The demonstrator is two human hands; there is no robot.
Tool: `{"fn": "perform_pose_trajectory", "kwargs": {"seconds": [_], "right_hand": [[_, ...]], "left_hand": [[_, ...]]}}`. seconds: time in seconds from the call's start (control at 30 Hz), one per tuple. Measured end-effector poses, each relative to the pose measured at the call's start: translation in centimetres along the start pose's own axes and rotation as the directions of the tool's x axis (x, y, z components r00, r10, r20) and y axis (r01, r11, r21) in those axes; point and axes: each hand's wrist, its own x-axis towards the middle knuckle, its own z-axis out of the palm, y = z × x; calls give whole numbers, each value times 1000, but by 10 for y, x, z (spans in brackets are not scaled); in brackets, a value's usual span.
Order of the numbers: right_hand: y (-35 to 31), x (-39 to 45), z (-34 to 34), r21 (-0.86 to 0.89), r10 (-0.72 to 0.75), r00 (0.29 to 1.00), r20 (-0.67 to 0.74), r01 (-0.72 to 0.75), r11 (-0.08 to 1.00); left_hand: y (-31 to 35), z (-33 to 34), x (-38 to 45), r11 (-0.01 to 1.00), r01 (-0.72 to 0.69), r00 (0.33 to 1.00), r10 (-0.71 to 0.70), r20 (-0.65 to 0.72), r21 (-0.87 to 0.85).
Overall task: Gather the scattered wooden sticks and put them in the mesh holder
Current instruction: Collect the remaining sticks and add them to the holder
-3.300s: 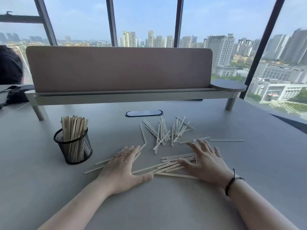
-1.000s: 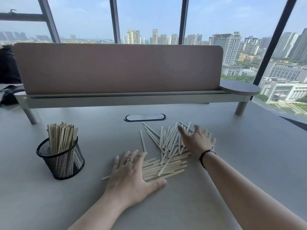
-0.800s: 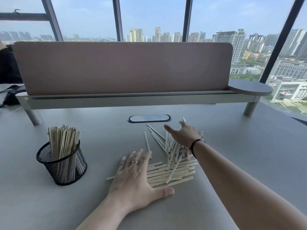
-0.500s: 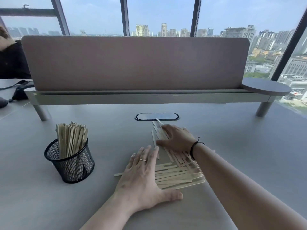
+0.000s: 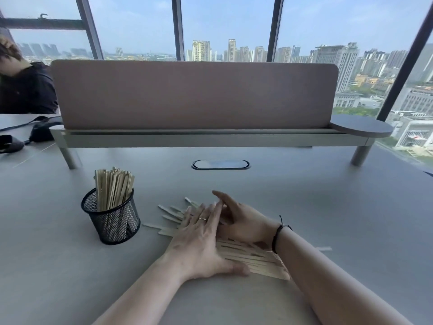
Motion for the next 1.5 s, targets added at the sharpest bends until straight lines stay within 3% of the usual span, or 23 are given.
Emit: {"fn": "perform_pose_trajectory", "kwargs": {"seconds": [0.1, 0.2, 0.37, 0.43, 0.57, 0.7, 0.87, 1.03, 1.27, 1.5], "right_hand": [[-1, -10, -1, 136, -21, 999, 41, 16, 991], [-3, -19, -9, 275, 4, 1000, -8, -2, 962], [7, -48, -35, 261, 94, 979, -183, -44, 964], [15, -71, -42, 205, 124, 969, -215, -79, 976], [31, -111, -29, -87, 183, 961, -208, -204, 975], [28, -113, -7, -346, 132, 974, -182, -189, 919], [19, -103, 5, -378, 37, 963, -267, -140, 915], [22, -103, 4, -372, 16, 968, -252, -112, 921], [22, -105, 4, -348, 1, 968, -250, -90, 933], [19, -106, 2, -342, 7, 969, -246, -94, 935]], "left_hand": [[0, 2, -3, 1000, 25, 999, -25, -26, 8], [1, 2, -8, 997, 43, 998, -39, -55, 64], [4, 2, -17, 983, 75, 990, -54, -130, 166], [3, 3, -18, 983, 73, 985, -45, -167, 167], [-1, 7, -13, 993, 58, 977, -36, -211, 101], [-3, 13, -9, 1000, 8, 980, -9, -201, -7], [-2, 13, -9, 999, -22, 984, 17, -176, -31], [0, 10, -9, 998, -67, 986, 66, -154, 2], [-3, 12, -7, 982, -154, 967, 127, -221, -110], [-3, 13, -3, 975, -192, 959, 163, -230, -109]]}}
